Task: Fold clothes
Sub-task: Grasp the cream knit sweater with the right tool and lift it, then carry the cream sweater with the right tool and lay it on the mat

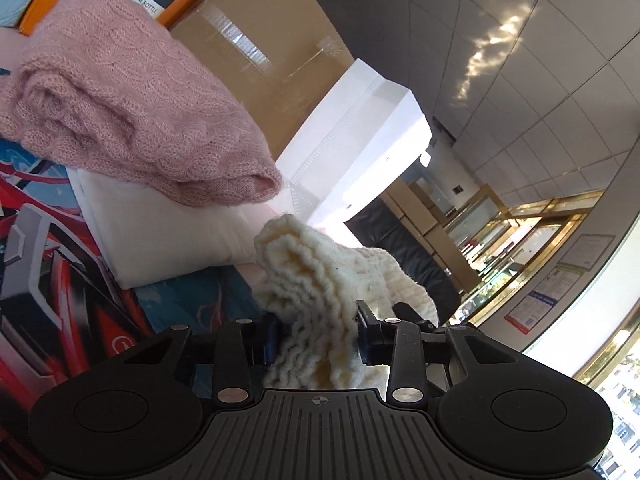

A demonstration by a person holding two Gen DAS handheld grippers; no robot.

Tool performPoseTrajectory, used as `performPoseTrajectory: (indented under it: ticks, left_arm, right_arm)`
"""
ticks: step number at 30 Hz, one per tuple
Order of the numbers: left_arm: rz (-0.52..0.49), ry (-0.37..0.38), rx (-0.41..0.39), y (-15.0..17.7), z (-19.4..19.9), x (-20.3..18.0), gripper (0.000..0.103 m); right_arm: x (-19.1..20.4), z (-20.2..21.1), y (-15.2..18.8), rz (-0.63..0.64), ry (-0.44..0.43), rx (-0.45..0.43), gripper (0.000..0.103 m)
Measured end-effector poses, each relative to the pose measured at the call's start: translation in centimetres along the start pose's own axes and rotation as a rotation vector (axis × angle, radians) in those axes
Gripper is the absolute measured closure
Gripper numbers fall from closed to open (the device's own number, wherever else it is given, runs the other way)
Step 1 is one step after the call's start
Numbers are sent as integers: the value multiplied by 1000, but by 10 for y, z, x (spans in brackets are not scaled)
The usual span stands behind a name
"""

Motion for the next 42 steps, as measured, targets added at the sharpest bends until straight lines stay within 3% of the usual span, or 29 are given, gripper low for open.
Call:
performPoseTrajectory:
  ticks: [7, 12, 21, 26, 29, 33, 38, 39, 42]
  left_arm:
    - [-117, -40, -49, -9, 83, -18, 68]
    - [-210, -126, -100, -16, 153, -18, 68]
    - [-266, -317, -203, -24, 280, 9, 68]
    - [-240, -419, -243, -26, 340, 28, 68]
    - [-209, -469, -256, -23, 364, 37, 67]
    - [-161, -510, -258, -20, 372, 48, 67]
    - [-123, -520, -161, -10, 358, 60, 64]
    - [-106, -523, -159, -10, 359, 63, 63]
    - [-67, -578, -215, -8, 367, 68, 42]
  right_arm:
    - [54, 38, 35, 61, -105, 45, 69]
    - [99, 45, 75, 122, -174, 137, 69]
    - [180, 26, 170, 228, -283, 370, 68]
    - [227, 7, 222, 302, -350, 519, 68]
    - [258, -7, 249, 370, -374, 564, 68]
    - [289, -33, 277, 431, -324, 581, 68]
    - [297, -47, 307, 598, -163, 524, 62]
    - [298, -46, 308, 618, -144, 505, 58]
    - [301, -36, 302, 660, -124, 406, 37]
Point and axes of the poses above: each gripper's, at about its wrist camera, not at the fingertips, and z roughly against the way its jaws point, x to its left, y to its underside, the point moved 1 cm from there along -z, roughly the way its jaws point, and after that the axes turned 5 degrees about y, right-handed, at the moved point
